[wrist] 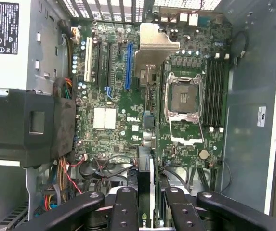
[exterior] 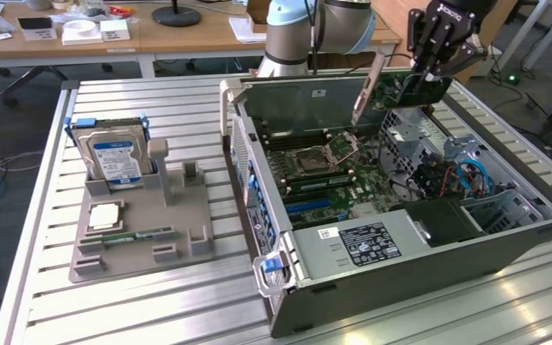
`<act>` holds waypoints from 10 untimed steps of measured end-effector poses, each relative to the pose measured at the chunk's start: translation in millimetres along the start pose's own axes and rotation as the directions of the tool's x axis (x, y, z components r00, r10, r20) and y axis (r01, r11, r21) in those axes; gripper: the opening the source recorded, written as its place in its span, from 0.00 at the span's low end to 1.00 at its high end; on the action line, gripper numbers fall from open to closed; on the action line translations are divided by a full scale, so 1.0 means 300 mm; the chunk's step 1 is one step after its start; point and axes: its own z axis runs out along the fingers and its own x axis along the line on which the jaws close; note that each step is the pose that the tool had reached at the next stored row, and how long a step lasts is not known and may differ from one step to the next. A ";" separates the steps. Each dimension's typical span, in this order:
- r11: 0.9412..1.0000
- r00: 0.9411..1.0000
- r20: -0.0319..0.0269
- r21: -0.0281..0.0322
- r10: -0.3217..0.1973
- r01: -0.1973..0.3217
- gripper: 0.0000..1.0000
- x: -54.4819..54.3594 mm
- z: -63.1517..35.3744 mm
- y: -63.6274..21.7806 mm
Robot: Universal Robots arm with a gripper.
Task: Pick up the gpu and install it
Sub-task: 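Insert the gpu into the slot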
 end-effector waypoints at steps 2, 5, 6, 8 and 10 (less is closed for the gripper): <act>1.000 1.000 -0.001 0.011 0.000 0.000 0.26 0.000 0.003 0.003; 1.000 1.000 -0.001 0.021 0.000 0.000 0.26 -0.001 0.009 0.007; 1.000 1.000 -0.001 0.021 0.000 0.000 0.26 -0.001 0.011 0.008; 1.000 1.000 -0.001 0.021 0.006 -0.006 0.26 -0.001 0.015 0.009; 1.000 1.000 -0.001 0.021 0.019 -0.019 0.26 -0.001 0.019 0.010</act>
